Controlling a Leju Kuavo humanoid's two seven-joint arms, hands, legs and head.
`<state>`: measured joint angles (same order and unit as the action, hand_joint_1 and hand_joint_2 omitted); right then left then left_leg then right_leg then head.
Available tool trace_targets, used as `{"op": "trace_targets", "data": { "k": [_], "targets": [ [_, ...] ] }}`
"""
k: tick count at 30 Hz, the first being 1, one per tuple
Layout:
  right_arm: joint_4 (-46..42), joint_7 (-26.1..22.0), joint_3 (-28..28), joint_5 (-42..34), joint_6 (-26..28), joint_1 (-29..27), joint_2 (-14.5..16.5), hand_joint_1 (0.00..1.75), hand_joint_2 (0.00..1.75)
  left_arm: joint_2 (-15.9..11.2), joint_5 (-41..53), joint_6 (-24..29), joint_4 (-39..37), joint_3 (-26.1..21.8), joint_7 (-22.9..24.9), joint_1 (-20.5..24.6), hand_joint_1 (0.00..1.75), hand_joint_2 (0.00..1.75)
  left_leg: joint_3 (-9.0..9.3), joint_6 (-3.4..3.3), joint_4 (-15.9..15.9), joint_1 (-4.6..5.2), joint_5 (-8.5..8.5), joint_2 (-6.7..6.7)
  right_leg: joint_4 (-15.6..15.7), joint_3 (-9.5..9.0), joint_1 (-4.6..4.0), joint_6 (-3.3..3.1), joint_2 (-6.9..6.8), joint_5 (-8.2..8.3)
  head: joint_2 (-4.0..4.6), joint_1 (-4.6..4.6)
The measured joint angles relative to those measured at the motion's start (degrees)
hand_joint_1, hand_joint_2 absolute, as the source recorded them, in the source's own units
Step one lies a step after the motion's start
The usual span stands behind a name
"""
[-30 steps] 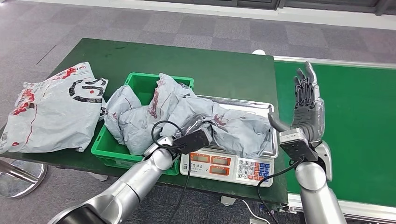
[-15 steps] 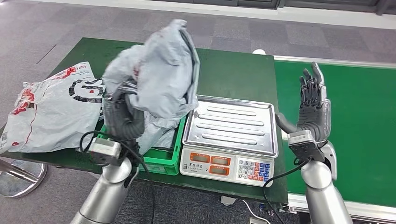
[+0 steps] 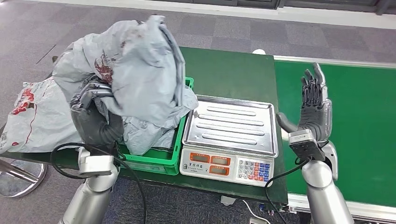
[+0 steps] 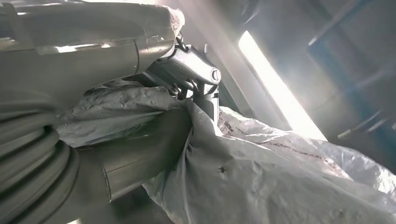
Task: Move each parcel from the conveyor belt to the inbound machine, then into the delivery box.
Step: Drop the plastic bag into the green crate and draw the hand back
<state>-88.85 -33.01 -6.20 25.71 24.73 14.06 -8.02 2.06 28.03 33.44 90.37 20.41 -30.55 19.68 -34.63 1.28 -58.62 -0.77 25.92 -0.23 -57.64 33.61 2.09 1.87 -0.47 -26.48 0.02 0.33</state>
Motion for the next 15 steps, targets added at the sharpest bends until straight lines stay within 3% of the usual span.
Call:
{"op": "trace_targets", "data": {
  "k": [4,6,11,15],
  "targets": [
    [0.0,0.3,0.0,2.6,0.0,-0.2,0.3,0.0,1.75,0.1,22.1,-6.1,-8.2,-4.8,21.8,2.5,1.75,1.75,0.02,0.03,0.0,0.0,-0.03,0.08,0.0,0.03,0.0,-0.03,0.09,0.03,0.0,0.0],
    [0.1,0.7,0.0,3.5,0.0,0.0,0.5,0.0,1.75,0.2,26.0,-11.2,-14.0,-7.1,27.3,4.4,1.75,1.75,0.02,0.07,0.0,-0.01,-0.07,0.15,0.0,0.06,0.0,-0.05,0.16,0.07,0.0,0.0],
    [0.9,2.5,0.0,4.9,-0.1,1.3,0.7,0.0,1.75,0.3,30.8,-21.8,-30.2,-10.7,33.3,11.4,1.75,1.75,0.01,0.06,0.0,-0.01,-0.14,0.17,0.0,0.06,0.0,-0.05,0.18,0.16,0.0,0.0],
    [1.1,3.6,0.1,6.2,-0.4,1.7,1.2,0.0,1.75,0.2,32.9,-27.1,-42.6,-12.5,34.6,17.1,1.75,1.75,0.0,0.06,0.0,0.0,-0.14,0.15,0.0,0.04,0.0,-0.05,0.18,0.16,-0.01,0.0]
  ]
}}
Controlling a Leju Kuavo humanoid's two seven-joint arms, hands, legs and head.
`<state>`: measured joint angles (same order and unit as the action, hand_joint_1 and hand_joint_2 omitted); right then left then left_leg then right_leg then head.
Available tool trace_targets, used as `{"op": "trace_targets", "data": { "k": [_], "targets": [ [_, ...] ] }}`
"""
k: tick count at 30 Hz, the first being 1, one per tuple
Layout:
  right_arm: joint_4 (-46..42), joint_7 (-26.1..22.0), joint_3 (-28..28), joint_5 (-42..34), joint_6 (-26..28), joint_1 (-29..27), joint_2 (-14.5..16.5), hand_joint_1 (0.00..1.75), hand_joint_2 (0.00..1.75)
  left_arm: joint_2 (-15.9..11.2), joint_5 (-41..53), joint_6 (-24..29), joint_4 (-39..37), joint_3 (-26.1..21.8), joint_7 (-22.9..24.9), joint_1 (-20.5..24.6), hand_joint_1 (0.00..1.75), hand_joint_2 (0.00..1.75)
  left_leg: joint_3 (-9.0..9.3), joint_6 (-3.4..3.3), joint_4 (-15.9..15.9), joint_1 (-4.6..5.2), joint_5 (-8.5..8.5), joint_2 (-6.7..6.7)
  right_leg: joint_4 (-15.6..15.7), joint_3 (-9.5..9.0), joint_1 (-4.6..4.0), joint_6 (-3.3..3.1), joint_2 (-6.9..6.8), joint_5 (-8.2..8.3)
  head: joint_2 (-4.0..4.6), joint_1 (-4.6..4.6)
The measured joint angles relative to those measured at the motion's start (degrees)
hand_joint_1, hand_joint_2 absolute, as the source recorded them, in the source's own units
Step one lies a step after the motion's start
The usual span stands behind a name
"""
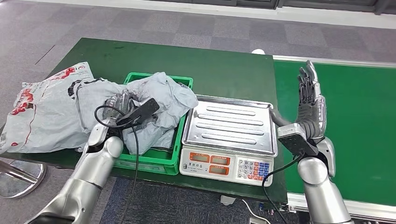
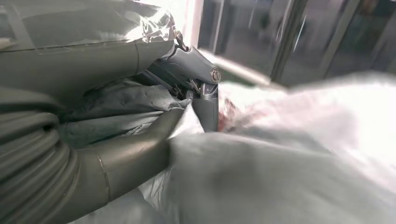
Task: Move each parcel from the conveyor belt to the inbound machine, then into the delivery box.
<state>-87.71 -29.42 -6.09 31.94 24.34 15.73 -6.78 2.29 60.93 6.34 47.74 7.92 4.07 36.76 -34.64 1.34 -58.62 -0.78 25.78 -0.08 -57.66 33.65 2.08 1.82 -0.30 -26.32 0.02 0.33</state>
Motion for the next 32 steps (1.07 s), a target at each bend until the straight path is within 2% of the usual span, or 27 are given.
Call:
{"op": "trace_targets", "data": {
  "k": [6,12,16,17,20,21,23,26,30,32],
  "targets": [
    [0.0,0.6,0.2,0.6,-0.2,0.4,0.4,0.0,1.75,-0.2,1.6,-4.7,-11.3,-0.7,0.3,5.2,1.75,1.75,0.08,0.01,0.0,0.0,0.02,-0.02,0.0,-0.07,-0.01,0.0,-0.01,-0.02,0.0,0.0],
    [0.0,0.0,0.3,1.6,0.3,-1.0,1.0,0.0,1.75,-0.2,2.6,-10.2,-15.4,-0.8,0.1,6.4,1.75,1.75,0.26,0.03,0.1,0.0,0.03,0.02,0.0,-0.2,0.0,-0.02,0.03,-0.04,0.01,0.0],
    [0.0,0.0,0.3,1.8,0.3,-1.0,1.4,0.0,1.75,-0.1,2.7,-11.0,-16.7,-0.8,-0.2,6.5,1.75,1.75,0.34,0.03,0.1,0.0,0.02,0.04,0.0,-0.25,0.0,-0.03,0.07,-0.03,0.01,0.0],
    [0.0,0.1,0.3,1.8,0.3,-1.0,1.4,0.0,1.75,-0.1,2.7,-11.0,-16.9,-0.8,-0.2,6.6,1.45,1.75,0.35,0.03,0.1,0.0,0.02,0.04,0.0,-0.26,0.0,-0.03,0.07,-0.02,0.01,0.0],
    [0.0,0.1,0.3,1.8,0.3,-1.0,1.5,0.0,1.75,-0.1,2.7,-10.9,-17.3,-0.8,-0.4,6.6,0.14,1.75,0.36,0.04,0.1,0.0,0.02,0.04,0.0,-0.28,0.0,-0.03,0.08,-0.02,0.01,0.0],
    [0.0,0.1,0.3,1.8,0.3,-1.0,1.5,0.0,1.75,-0.1,2.5,-10.7,-17.4,-0.8,-0.8,6.6,0.0,1.75,0.37,0.04,0.1,0.0,0.02,0.04,0.0,-0.28,0.0,-0.03,0.08,-0.02,0.01,0.0],
    [0.0,0.3,0.3,1.4,0.2,-1.1,1.6,0.0,1.75,0.0,0.9,-10.0,-17.4,-1.0,-2.8,6.4,0.0,1.75,0.37,0.04,0.1,0.0,0.01,0.04,0.0,-0.27,0.0,-0.03,0.08,-0.02,0.01,0.0],
    [0.0,0.9,0.6,-0.7,-0.7,-1.1,1.6,0.0,1.75,0.4,-4.6,-8.0,-16.6,-2.4,-8.4,5.6,0.0,1.75,0.35,0.04,0.1,0.0,0.01,0.04,0.0,-0.26,0.0,-0.03,0.08,-0.02,0.01,0.0],
    [0.6,1.1,2.0,-6.0,-3.6,-1.0,1.6,0.0,1.75,1.2,-17.2,-4.4,-13.8,-6.5,-18.0,2.9,0.0,1.75,0.28,0.03,0.1,0.0,0.01,0.04,0.0,-0.23,0.0,-0.02,0.07,-0.02,-0.01,0.0],
    [1.0,0.9,2.7,-7.8,-4.7,-1.0,1.6,0.0,1.75,1.5,-21.9,-3.4,-12.3,-8.1,-20.9,1.5,0.0,1.75,0.26,0.03,0.1,0.0,0.01,0.04,0.0,-0.2,0.01,-0.02,0.09,-0.02,0.0,0.0]
  ]
}}
